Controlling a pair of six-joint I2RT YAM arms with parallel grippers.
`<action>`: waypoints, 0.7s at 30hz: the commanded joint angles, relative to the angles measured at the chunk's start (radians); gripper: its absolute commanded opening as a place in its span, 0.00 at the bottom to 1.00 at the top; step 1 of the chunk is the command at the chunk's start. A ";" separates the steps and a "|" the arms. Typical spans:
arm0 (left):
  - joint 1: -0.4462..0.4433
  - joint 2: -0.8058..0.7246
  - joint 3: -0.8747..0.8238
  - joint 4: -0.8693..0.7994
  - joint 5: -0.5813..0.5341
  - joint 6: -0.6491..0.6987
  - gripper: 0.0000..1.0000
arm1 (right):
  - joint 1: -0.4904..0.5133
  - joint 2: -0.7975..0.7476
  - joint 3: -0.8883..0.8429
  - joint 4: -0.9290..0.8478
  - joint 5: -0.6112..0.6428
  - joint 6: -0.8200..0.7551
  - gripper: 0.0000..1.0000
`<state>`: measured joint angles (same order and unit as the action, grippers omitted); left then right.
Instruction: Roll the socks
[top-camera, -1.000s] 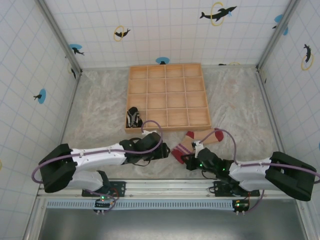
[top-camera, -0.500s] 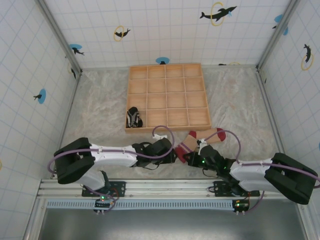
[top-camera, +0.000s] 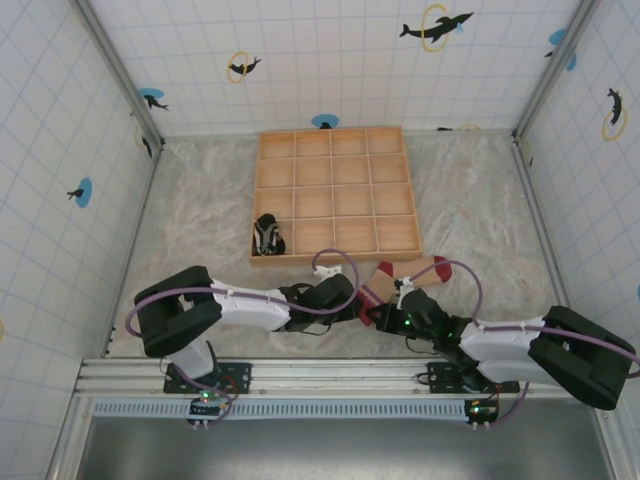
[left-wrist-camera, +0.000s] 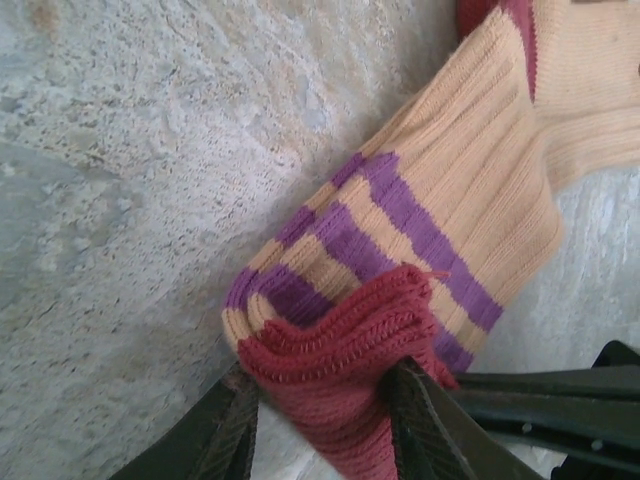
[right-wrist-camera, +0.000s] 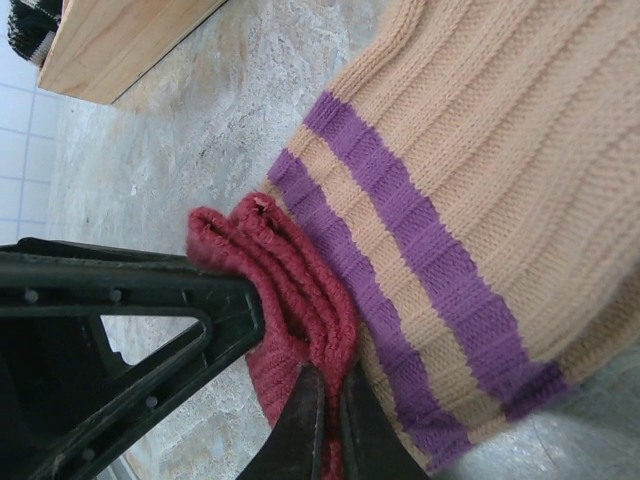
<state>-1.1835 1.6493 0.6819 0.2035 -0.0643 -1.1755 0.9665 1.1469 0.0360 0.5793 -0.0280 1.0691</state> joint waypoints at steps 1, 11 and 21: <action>0.013 0.036 0.005 -0.008 -0.008 -0.038 0.32 | -0.011 0.004 -0.011 -0.066 -0.009 0.006 0.00; 0.024 0.050 0.022 -0.106 -0.007 -0.066 0.03 | -0.023 -0.038 -0.024 -0.052 -0.026 -0.033 0.13; 0.041 -0.011 0.111 -0.408 -0.023 -0.023 0.00 | -0.012 -0.252 0.056 -0.251 -0.041 -0.325 0.65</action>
<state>-1.1507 1.6676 0.7750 0.0078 -0.0578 -1.2270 0.9466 0.9543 0.0433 0.4454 -0.0727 0.8894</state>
